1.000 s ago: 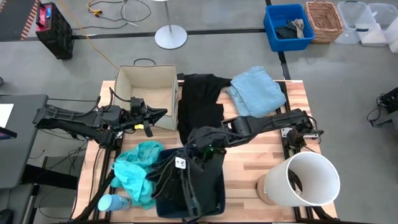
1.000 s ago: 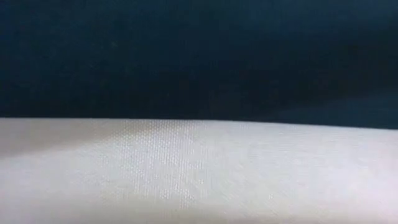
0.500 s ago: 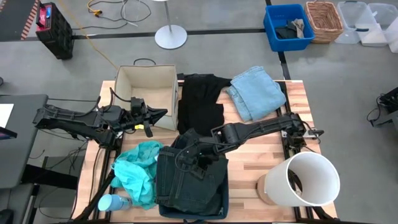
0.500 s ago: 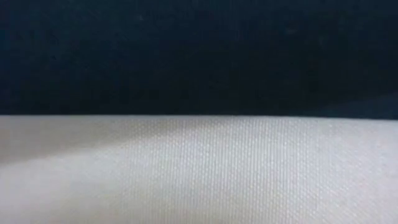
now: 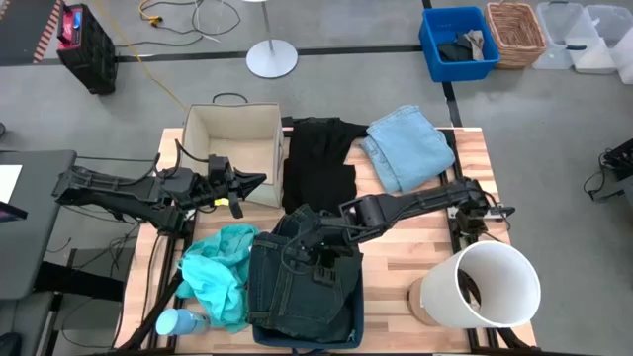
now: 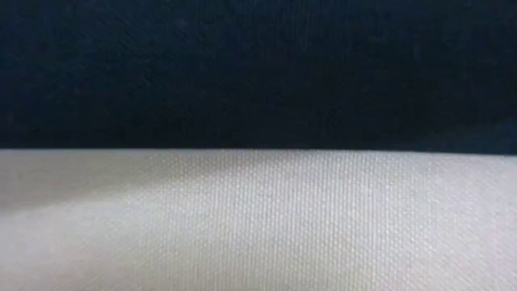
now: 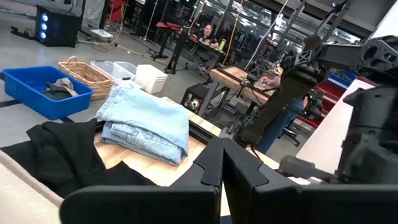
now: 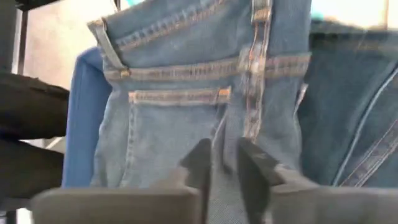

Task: Sort clothes
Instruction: Put the black denim jeans into the blue laundry bin

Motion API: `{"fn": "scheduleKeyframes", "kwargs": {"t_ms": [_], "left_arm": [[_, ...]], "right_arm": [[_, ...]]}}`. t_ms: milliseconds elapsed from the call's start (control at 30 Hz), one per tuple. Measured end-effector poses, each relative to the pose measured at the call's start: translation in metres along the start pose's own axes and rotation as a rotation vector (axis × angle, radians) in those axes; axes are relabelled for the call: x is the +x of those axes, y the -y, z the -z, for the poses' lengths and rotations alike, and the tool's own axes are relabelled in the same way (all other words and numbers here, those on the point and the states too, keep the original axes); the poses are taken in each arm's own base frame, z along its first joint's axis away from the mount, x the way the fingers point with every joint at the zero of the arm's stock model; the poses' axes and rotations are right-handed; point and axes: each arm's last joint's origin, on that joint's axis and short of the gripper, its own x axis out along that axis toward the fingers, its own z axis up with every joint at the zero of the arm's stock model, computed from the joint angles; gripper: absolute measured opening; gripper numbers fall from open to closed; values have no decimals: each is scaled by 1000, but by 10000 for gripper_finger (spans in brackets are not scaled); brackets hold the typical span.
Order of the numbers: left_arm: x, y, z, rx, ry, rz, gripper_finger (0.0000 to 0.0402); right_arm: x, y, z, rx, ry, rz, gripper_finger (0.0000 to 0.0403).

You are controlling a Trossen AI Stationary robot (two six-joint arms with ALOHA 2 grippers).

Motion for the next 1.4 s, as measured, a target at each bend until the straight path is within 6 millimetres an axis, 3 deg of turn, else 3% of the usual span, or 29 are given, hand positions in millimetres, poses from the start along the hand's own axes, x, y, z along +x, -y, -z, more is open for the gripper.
{"fn": "scheduleKeyframes", "kwargs": {"t_ms": [100, 167, 367, 700, 867, 1100, 1300, 1400], "left_arm": [[0, 0, 1, 3, -5, -2, 0], [0, 0, 1, 2, -6, -3, 0], [0, 0, 1, 1, -7, -4, 0], [0, -1, 3, 13, -29, -14, 0], [0, -1, 3, -3, -27, -13, 0], [0, -1, 3, -16, -26, -12, 0], [0, -1, 2, -29, -19, -9, 0], [0, -1, 2, -29, -19, -9, 0]], "right_arm": [[2, 3, -2, -56, 1, 7, 24], [11, 2, 0, -104, -17, 12, 9], [44, 5, 10, -169, -136, 44, 8], [136, 25, 39, -160, -384, 135, 1], [153, 28, 44, -144, -407, 163, 1], [127, 23, 34, -129, -336, 165, 0], [51, 13, 10, -135, -149, 117, 0], [24, 9, 5, -150, -80, 96, 0]]}}
